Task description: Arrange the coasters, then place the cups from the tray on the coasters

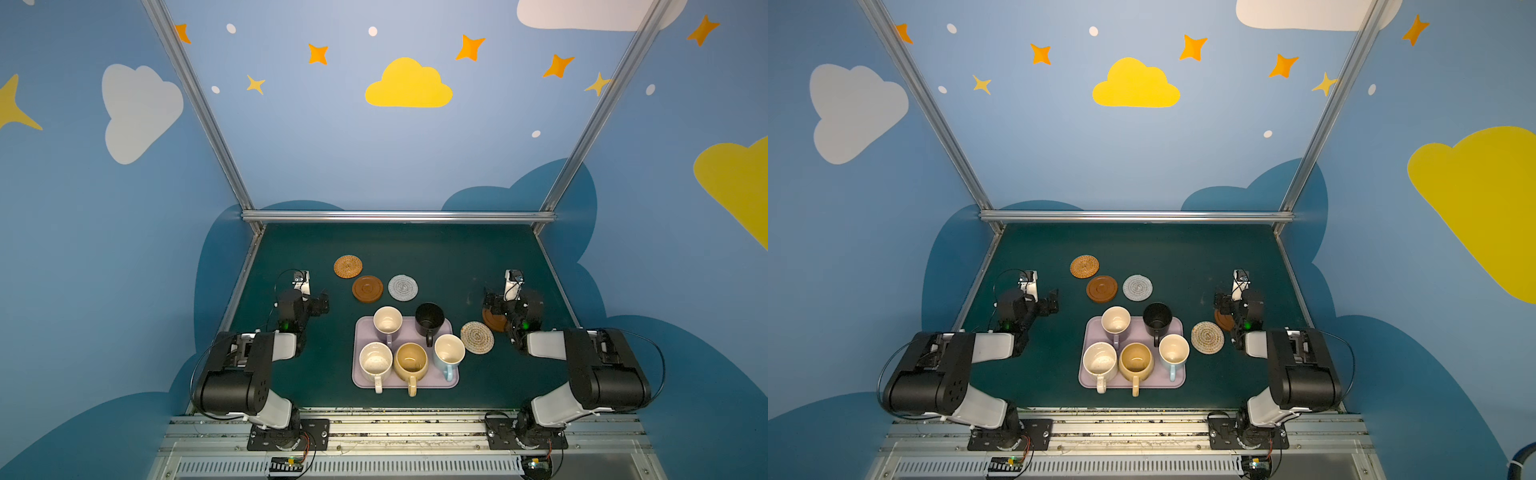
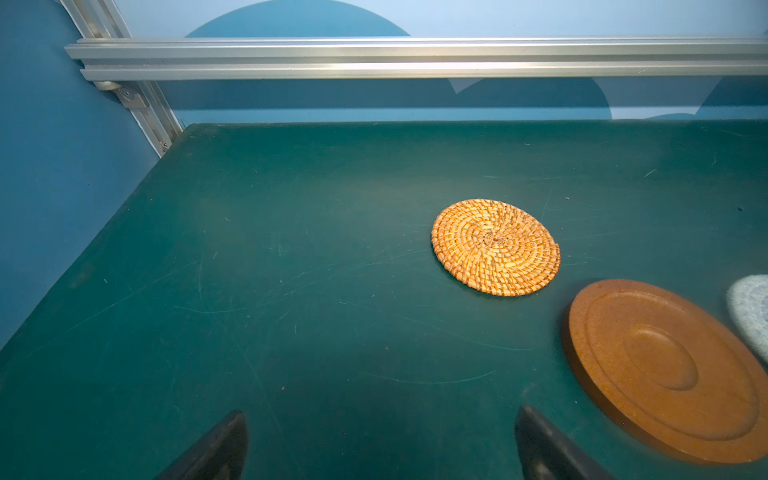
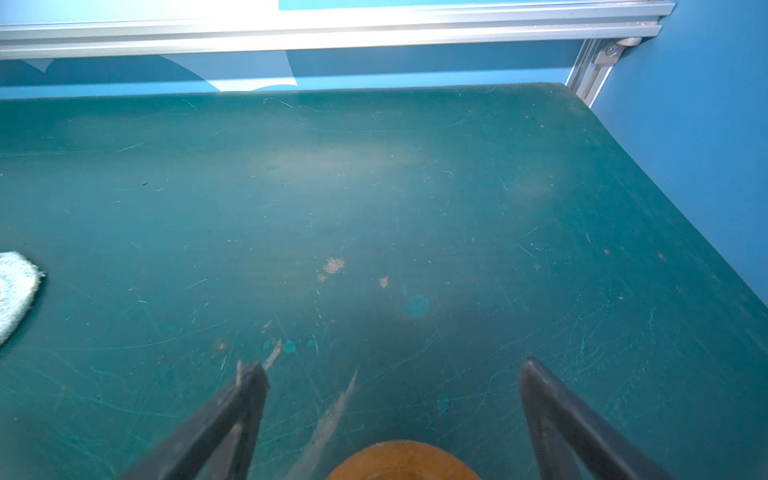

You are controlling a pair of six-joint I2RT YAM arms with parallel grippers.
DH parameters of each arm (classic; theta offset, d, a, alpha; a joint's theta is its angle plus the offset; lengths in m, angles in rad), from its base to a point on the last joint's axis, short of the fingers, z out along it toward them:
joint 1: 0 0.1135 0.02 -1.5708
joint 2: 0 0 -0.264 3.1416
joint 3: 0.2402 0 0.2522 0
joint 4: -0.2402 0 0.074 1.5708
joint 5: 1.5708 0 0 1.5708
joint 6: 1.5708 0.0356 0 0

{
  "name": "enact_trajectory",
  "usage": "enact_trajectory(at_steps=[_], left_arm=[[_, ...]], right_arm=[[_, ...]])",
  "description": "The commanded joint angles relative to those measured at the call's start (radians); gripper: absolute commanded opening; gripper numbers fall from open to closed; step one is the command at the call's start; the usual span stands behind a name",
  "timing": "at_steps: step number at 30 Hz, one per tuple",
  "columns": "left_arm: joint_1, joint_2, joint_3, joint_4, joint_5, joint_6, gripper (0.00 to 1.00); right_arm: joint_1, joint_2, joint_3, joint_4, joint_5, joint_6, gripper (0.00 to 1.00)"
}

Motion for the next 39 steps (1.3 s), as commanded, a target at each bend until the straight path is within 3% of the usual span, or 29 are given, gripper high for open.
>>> enact_trajectory(at_steps=[1,16,27,34,39], left_arm=[[0.005,0.008,0.013,-0.014,0.003,-0.006,1.0],[0.004,-0.014,0.002,-0.008,-0.021,-0.014,1.0],[0.002,-0.229,0.09,-0.327,-0.093,-0.063,1.0],[0.002,-0.298,0.157,-0.44,-0.085,-0.187,1.0],[0.001,-0.304,0.245,-0.532,0.035,-0.278,1.0]], right_arm=[[0.002,-0.014,-0.007,-0.003,0.002,-0.002,0.95],[0.002,-0.023,-0.008,-0.002,-0.005,-0.005,0.95],[0.009,-0.213,0.092,-0.348,0.003,0.014,0.95],[0.01,-0.367,0.151,-0.507,-0.022,0.139,0.95],[0.009,-0.413,0.257,-0.666,-0.102,0.211,0.95]])
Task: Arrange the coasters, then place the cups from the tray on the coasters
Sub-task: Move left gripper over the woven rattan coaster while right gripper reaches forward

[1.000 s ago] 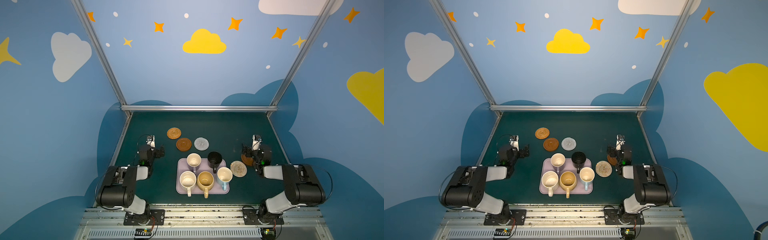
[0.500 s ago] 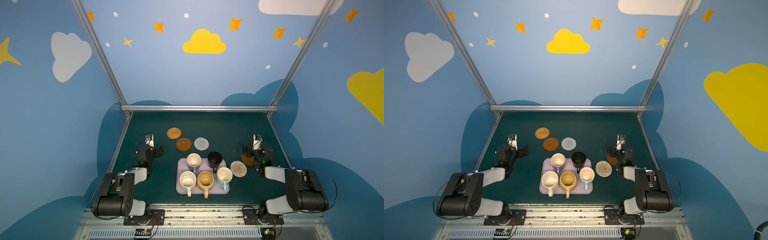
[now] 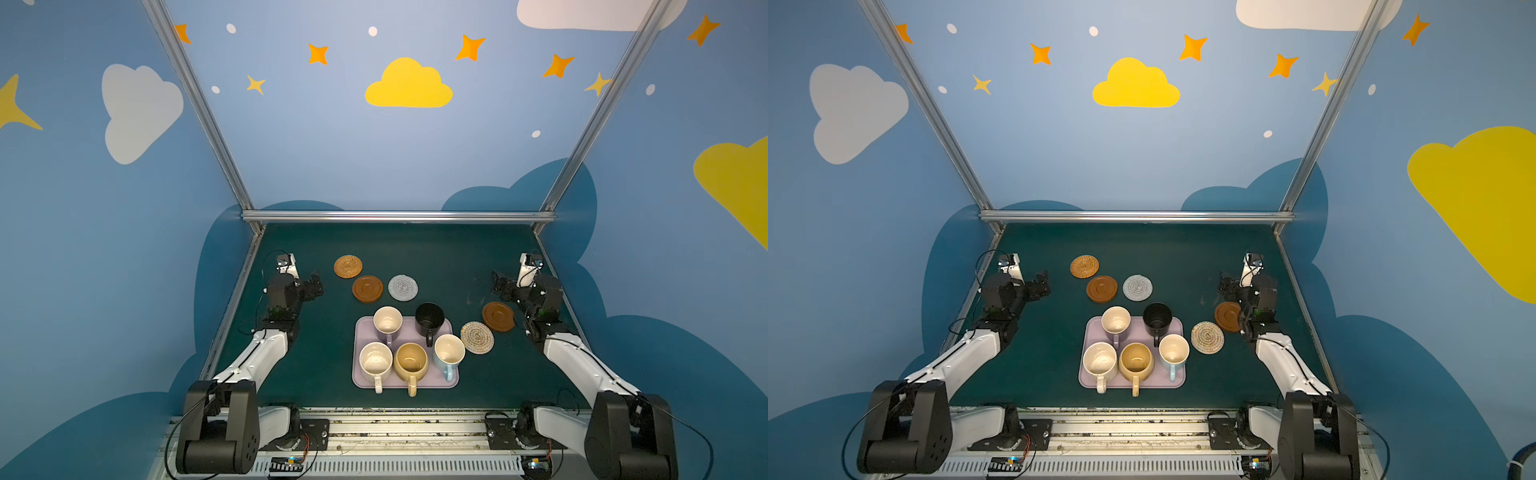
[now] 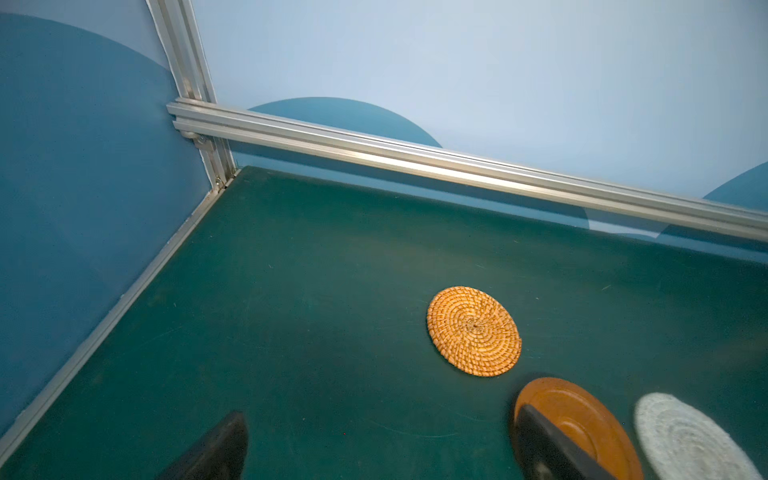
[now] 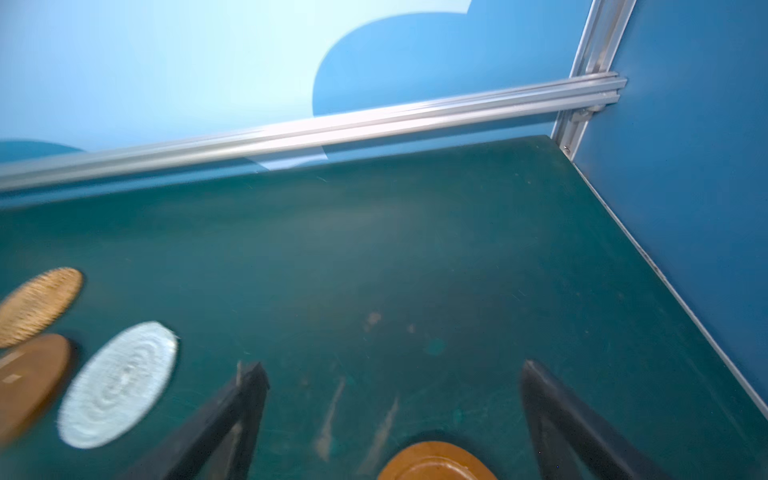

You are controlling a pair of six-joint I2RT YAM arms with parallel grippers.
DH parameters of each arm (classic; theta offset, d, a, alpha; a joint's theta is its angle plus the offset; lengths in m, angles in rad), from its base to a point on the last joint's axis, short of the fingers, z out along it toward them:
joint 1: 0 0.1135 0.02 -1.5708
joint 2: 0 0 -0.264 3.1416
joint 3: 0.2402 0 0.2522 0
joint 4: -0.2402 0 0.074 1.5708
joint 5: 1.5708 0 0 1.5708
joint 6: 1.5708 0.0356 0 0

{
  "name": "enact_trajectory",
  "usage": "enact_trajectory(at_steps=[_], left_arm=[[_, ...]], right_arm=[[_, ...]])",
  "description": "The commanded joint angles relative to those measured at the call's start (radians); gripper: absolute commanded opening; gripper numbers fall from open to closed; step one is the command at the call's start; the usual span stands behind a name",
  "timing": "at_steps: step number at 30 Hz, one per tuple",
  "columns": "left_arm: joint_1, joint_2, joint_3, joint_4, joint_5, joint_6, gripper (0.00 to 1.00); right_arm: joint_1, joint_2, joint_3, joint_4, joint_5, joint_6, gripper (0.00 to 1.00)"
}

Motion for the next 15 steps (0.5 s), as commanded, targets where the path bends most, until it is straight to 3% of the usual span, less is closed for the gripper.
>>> enact_trajectory(at_steps=[1,9,15], left_arm=[[0.002,-0.002,0.084,-0.111,0.111,-0.095,1.0],[-0.002,0.107,0.325,-0.368,0.169,-0.203,1.0],[-0.012,0.279,0.498,-0.498,0.214,-0.228,0.99]], right_arm=[[0.006,-0.017,0.106,-0.169,-0.084,0.085,0.95],[0.054,0.062,0.292,-0.316,-0.164,0.195,0.95],[0.139,0.147,0.397,-0.363,-0.159,0.197,0.95]])
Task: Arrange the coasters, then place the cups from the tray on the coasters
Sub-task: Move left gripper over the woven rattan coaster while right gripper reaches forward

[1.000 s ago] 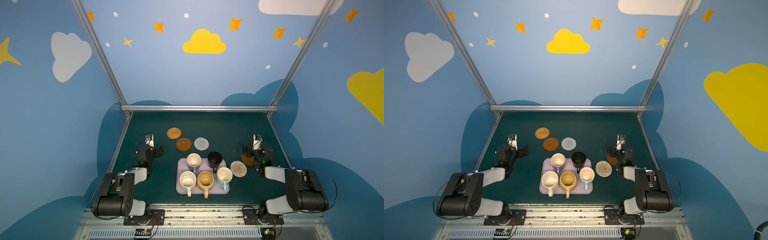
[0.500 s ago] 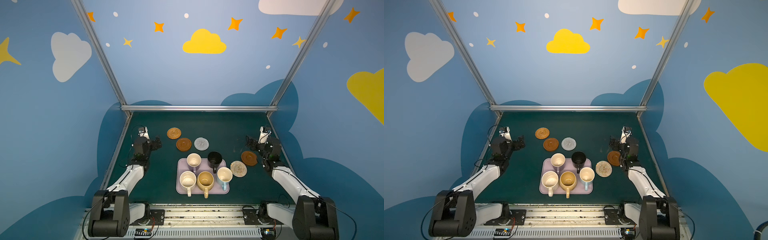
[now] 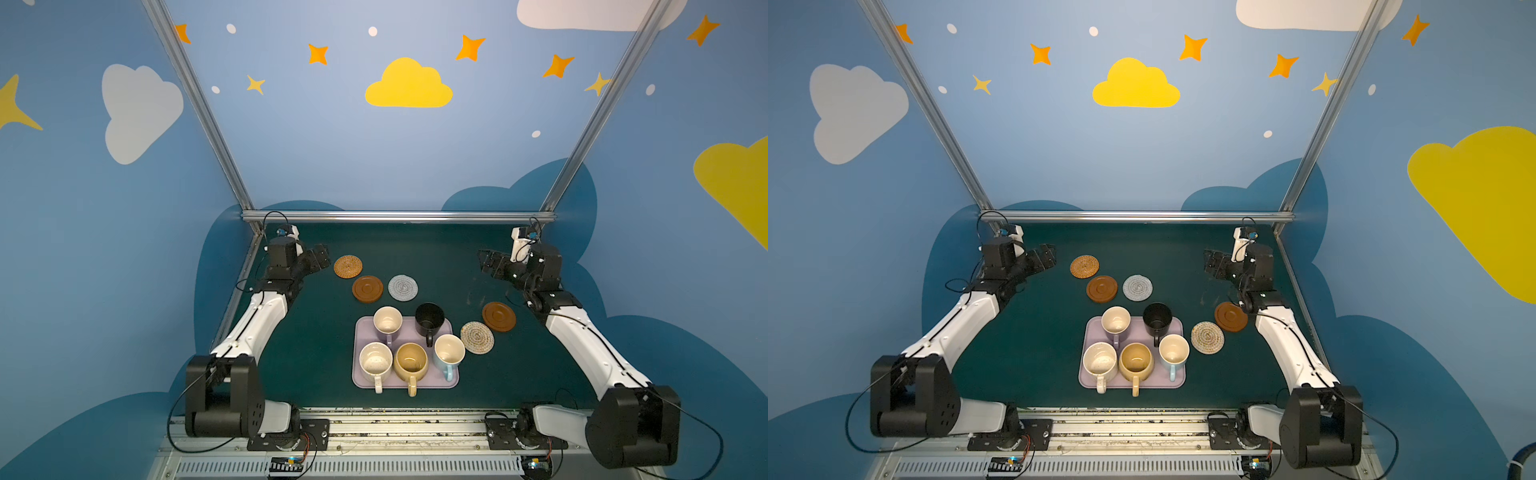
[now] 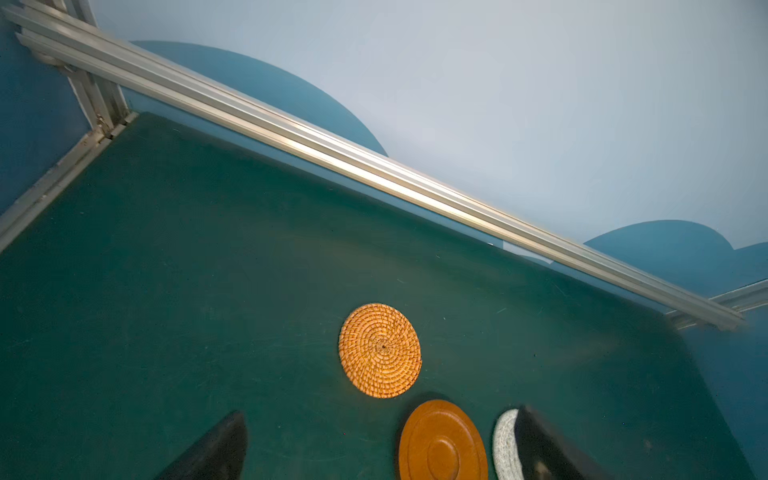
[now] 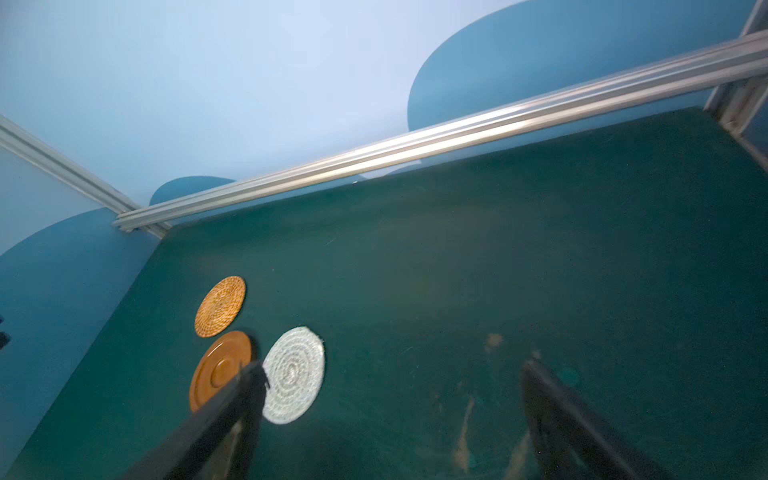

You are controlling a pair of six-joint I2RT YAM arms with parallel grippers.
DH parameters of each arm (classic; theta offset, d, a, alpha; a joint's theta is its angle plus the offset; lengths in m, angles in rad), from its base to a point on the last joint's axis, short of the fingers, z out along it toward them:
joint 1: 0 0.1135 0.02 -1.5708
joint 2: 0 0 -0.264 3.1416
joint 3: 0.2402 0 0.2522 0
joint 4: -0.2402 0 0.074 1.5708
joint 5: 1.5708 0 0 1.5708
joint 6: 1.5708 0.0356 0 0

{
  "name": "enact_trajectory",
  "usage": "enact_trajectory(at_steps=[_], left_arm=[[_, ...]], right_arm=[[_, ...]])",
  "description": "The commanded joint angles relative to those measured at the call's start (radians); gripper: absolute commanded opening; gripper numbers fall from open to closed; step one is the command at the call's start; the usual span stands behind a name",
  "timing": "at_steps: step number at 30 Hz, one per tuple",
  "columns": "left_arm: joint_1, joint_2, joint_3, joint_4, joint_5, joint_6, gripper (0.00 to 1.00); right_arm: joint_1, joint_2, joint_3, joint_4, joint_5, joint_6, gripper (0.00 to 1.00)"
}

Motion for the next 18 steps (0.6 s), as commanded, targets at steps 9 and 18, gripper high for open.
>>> enact_trajectory(at_steps=[9,18], left_arm=[[-0.052,0.305,0.249,-0.23,-0.034,0.019,0.91],[-0.097,0.536,0.489,-0.375,-0.083,0.064,0.8]], right_arm=[[0.163,0.184,0.253,-0.19,0.017,0.006,0.95],[0.265,0.309,0.386,-0.229,-0.005,0.01,0.94]])
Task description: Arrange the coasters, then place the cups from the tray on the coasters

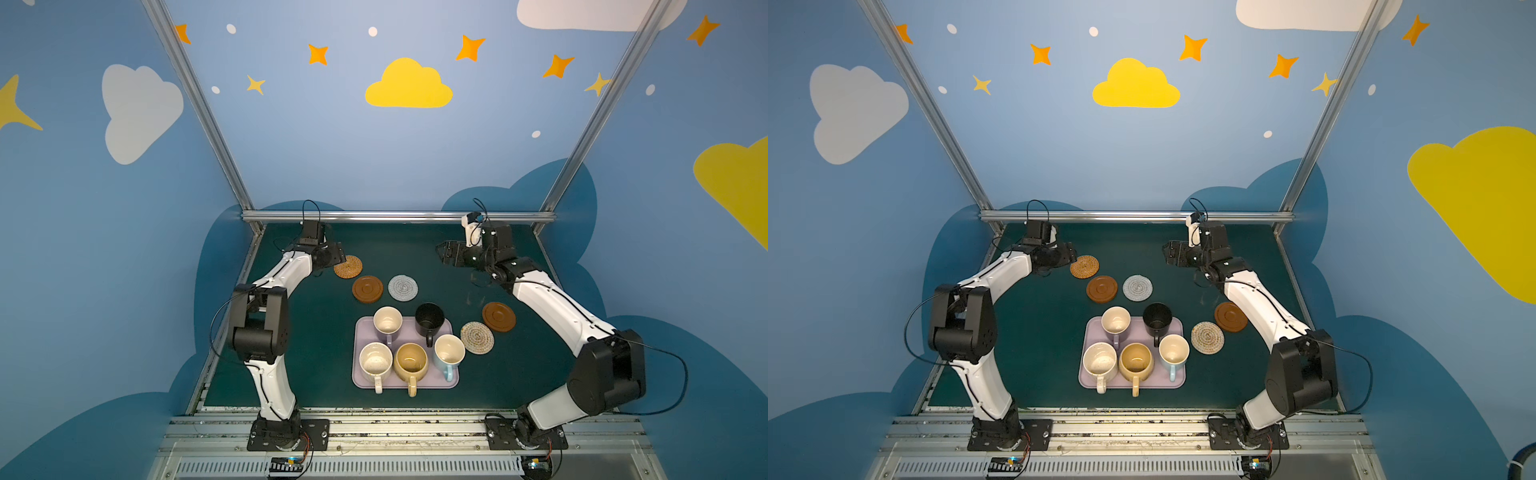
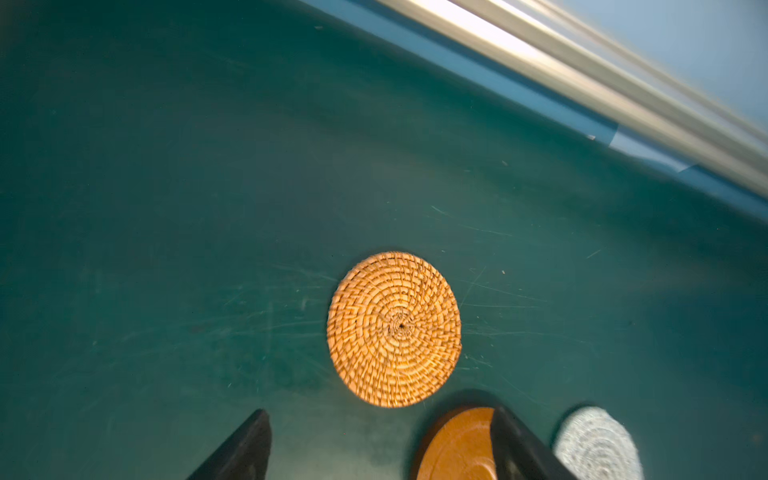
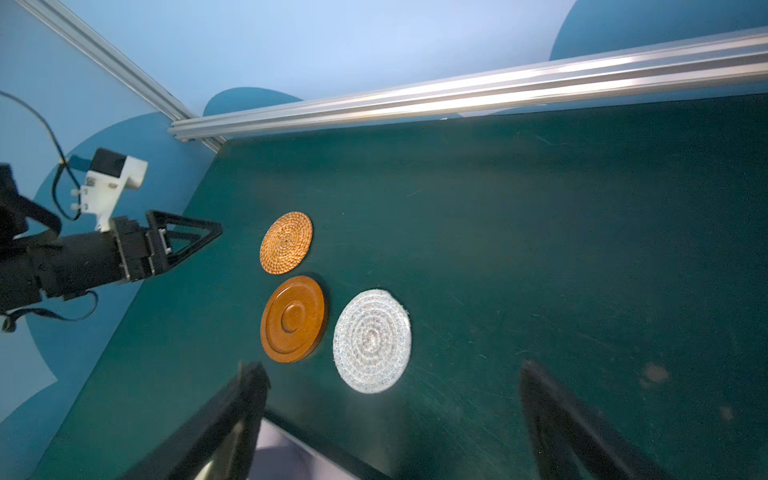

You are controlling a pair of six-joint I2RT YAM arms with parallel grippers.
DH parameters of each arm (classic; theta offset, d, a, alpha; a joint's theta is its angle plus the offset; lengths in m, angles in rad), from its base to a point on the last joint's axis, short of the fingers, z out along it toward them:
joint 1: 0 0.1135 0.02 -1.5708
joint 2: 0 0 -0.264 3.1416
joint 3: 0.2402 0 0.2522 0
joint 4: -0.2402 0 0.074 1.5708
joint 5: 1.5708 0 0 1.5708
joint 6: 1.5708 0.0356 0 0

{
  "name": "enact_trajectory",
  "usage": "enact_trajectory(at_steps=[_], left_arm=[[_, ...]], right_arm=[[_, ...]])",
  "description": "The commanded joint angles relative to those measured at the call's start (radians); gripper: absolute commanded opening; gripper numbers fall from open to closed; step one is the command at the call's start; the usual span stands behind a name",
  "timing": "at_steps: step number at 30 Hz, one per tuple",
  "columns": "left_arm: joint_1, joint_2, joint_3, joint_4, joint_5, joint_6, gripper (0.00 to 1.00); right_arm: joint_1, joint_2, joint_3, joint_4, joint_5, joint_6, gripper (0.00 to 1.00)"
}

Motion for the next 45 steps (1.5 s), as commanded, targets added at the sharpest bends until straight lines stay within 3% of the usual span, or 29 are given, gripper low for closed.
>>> enact_trajectory(at_steps=[1,9,17,28,32,45], left_arm=[[-0.013,0.062,0.068,-0.086,-0.031,0.039,0.79],[-0.044,0.256,0.327,-0.292,-0.148,0.09,0.78],[-0.055,0.379,0.444,-0.397,-0.165,0.096,0.8],[-0.105,0.508,0.644,-0.608,-0.379,0.16,0.78],[-0.106,0.529,0.661,-0.645,-0.373,0.158,0.76],[-0.075,0.443,0.523,-0.616,-0.327,0.136,0.73]], right_arm=[[0.028,0.032,0.053,-0.035,-0.016,0.009,0.93],[0.09,0.122,0.16,-0.137,-0.013,-0.047,0.9],[0.106,0.142,0.162,-0.108,-0.049,-0.032,0.9],[0.107,0.139,0.155,-0.102,-0.047,-0.035,0.89],[0.106,0.13,0.15,-0.101,-0.046,-0.036,0.89],[0.118,0.126,0.154,-0.129,-0.105,-0.035,0.87]])
